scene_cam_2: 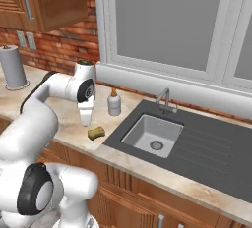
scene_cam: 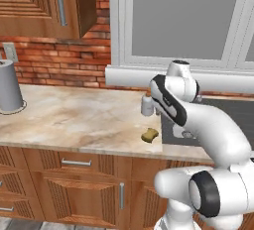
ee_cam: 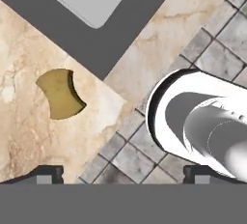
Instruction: Restock the sink supplies by placing the sponge and soap dispenser on the counter and next to the sink. Make sure the soap dispenser is upright.
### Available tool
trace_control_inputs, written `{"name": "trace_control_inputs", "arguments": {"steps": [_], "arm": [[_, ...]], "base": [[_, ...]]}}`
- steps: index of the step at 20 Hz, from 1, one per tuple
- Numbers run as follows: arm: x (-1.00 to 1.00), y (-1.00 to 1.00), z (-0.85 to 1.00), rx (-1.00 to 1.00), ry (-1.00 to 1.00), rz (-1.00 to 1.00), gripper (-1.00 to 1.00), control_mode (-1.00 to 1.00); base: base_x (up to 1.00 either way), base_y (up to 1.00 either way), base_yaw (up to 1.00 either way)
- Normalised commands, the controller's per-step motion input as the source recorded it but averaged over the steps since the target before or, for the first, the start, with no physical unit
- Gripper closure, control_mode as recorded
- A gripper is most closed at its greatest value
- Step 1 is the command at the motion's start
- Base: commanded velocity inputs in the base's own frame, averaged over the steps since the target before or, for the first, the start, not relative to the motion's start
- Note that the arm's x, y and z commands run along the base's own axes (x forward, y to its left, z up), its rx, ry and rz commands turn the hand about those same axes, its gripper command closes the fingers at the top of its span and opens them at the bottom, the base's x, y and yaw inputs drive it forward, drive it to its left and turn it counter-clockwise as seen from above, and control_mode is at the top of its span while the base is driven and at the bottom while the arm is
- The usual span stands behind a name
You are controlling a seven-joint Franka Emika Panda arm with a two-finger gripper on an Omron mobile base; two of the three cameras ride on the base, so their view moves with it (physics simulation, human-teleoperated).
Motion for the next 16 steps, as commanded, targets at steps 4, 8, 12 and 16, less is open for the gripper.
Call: {"name": "trace_control_inputs", "arguments": {"steps": [4, 8, 12, 16], "arm": [[-0.84, -0.24, 0.68, 0.00, -0.13, -0.09, -1.00, -1.00], [-0.77, -0.25, 0.56, 0.00, -0.20, -0.05, -1.00, -1.00], [-0.60, -0.13, 0.59, 0.00, -0.28, -0.01, -1.00, -1.00], [-0.46, -0.02, 0.62, 0.00, -0.30, 0.00, -1.00, -1.00]], "base": [[0.00, 0.00, 0.00], [0.00, 0.00, 0.00], [0.00, 0.00, 0.00], [0.00, 0.00, 0.00]]}}
